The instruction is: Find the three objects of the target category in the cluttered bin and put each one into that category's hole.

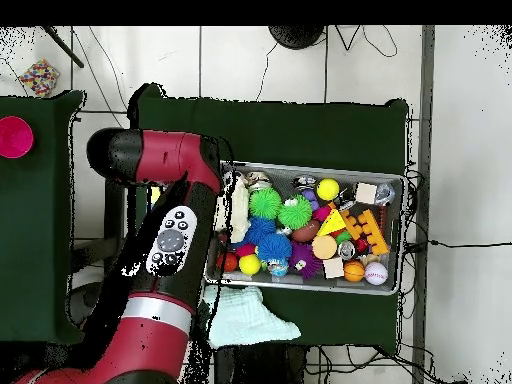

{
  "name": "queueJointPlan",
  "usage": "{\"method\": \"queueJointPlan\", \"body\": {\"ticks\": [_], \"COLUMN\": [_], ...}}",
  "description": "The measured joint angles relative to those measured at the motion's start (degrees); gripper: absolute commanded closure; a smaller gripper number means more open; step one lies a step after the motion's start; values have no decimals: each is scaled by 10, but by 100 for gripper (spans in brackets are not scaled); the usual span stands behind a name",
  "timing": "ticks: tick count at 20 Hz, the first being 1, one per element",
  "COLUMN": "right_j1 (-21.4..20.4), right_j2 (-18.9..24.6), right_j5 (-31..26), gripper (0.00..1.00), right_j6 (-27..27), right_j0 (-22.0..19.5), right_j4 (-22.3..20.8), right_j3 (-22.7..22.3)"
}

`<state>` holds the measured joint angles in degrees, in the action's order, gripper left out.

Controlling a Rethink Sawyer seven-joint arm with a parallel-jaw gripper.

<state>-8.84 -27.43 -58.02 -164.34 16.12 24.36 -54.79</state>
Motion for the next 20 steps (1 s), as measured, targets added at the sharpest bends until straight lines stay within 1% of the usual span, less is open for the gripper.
{"method": "queueJointPlan", "body": {"ticks": [20], "right_j1": [-42], "right_j2": [-2], "right_j5": [-46], "gripper": [0], "right_j6": [0], "right_j0": [-5], "right_j4": [-4], "right_j3": [-3]}}
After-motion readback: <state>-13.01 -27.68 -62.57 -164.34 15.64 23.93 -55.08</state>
